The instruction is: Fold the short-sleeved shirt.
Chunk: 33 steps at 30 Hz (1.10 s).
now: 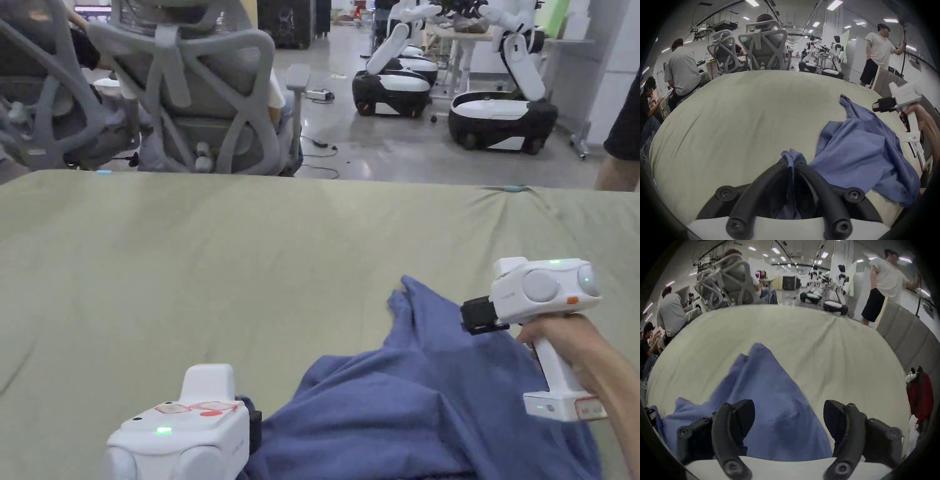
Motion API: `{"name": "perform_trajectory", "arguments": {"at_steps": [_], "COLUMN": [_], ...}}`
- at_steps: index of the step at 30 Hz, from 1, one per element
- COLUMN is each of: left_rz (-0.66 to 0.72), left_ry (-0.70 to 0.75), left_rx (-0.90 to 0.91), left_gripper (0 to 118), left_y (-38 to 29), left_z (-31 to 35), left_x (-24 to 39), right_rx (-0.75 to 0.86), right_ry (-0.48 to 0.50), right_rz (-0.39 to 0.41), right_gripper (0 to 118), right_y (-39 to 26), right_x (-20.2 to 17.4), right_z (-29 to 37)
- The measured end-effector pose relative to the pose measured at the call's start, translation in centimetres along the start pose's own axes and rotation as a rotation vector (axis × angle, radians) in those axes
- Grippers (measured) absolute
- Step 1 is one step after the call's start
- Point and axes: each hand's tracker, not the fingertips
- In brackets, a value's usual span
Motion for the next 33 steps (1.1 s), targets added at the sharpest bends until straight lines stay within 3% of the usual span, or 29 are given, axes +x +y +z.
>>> {"name": "perform_trajectory", "arguments": {"at_steps": [3, 4, 5, 7, 10, 15, 18, 28, 33], "left_rz": [0.001, 0.002, 0.002, -0.003, -0.014, -0.012, -0.015, -0.042, -0.096], "left_ry": [0.003, 0.005, 0.007, 0.012, 0.018, 0.022, 0.021, 0.028, 0.067], "left_rx": [0.0, 0.0, 0.0, 0.005, 0.009, 0.022, 0.063, 0.326, 0.446], "left_gripper": [4, 4, 4, 4, 3, 4, 4, 4, 4], "left_y": [-0.1, 0.0, 0.0, 0.0, 0.1, 0.6, 2.9, 18.8, 26.7], "left_z": [0.0, 0.0, 0.0, 0.0, 0.1, 0.5, 1.1, 5.6, 7.9], "left_x": [-0.1, -0.1, -0.1, -0.2, -0.2, -0.5, -0.6, 0.1, 0.6], "right_rx": [-0.073, -0.1, -0.119, -0.088, -0.078, -0.015, 0.111, 0.462, 0.584], "right_ry": [0.0, -0.01, -0.016, 0.042, 0.041, -0.006, 0.036, -0.115, -0.197], "right_rz": [0.018, 0.03, 0.043, -0.011, 0.017, 0.001, -0.042, 0.034, 0.001], "right_gripper": [90, 85, 72, 60, 3, 4, 4, 4, 4], "right_y": [-0.5, -0.9, -0.8, -1.3, -1.7, -1.6, -1.1, 6.2, 10.7], "right_x": [0.5, 0.5, 0.5, 0.5, -0.9, -1.2, -1.4, 0.5, 2.8], "right_z": [-2.3, -2.8, -3.0, -2.6, -1.0, 1.0, 5.2, 20.9, 26.6]}}
